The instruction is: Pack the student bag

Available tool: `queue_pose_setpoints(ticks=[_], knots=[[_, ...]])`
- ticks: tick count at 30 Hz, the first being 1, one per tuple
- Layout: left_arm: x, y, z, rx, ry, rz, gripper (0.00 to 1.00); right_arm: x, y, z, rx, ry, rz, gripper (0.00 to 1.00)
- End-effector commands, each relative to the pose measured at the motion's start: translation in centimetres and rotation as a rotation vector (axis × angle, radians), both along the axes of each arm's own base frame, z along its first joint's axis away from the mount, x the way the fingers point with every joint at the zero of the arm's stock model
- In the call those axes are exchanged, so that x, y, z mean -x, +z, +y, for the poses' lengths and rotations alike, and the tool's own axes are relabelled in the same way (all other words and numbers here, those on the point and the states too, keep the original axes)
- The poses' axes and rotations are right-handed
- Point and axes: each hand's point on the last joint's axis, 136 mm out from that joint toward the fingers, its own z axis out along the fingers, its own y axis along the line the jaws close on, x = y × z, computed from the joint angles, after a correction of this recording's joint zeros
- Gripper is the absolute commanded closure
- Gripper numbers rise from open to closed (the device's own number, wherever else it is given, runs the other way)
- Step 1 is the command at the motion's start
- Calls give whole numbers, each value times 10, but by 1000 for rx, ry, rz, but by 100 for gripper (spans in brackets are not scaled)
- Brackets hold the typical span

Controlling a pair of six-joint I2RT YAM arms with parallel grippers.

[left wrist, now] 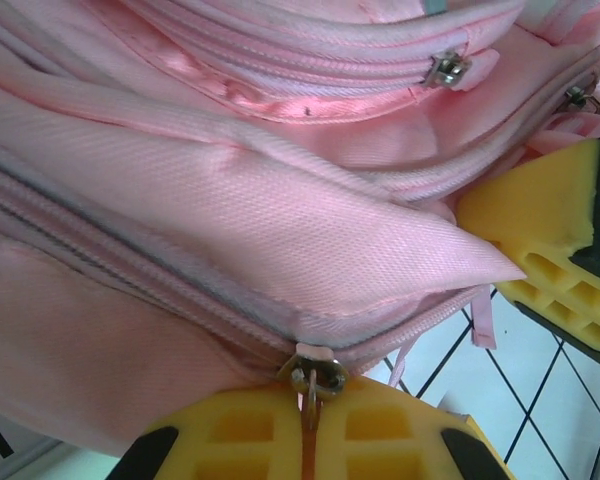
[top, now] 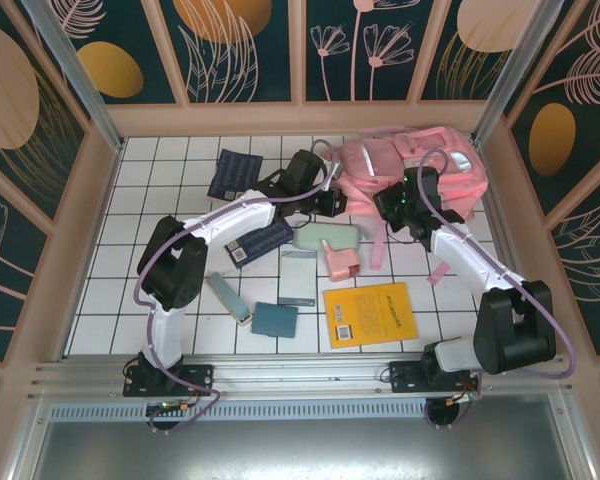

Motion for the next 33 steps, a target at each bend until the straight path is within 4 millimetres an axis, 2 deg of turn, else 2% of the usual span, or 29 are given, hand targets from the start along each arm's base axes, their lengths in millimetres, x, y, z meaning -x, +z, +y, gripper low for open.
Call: queue_pose_setpoints(ticks=[1,10,17,21,23,26,29,33], knots=[[-35,17,34,-16,102,-44,90,2,7,-38,105,-69,-28,100],[-26,11,48,-46,107,-50,90,4,10,-56,110,-83,-33,100],[-46,-5,65,-64,148,-26,91,12,7,-72,181,-68,-26,100],[-60,-19,64,-75,158,-12,91,17,2,-85,183,-90,-14,100],[-64,-20,59,-63,152,1,97,18,-1,-89,182,-96,-11,100],[-61,1,52,17,133,-13,100,15,-2,-95,199,-97,-9,99],[-53,22,54,55,124,-44,100,12,-1,-100,241,-102,-13,95],[-37,49,60,110,121,-71,100,1,7,-94,226,-73,-54,95]])
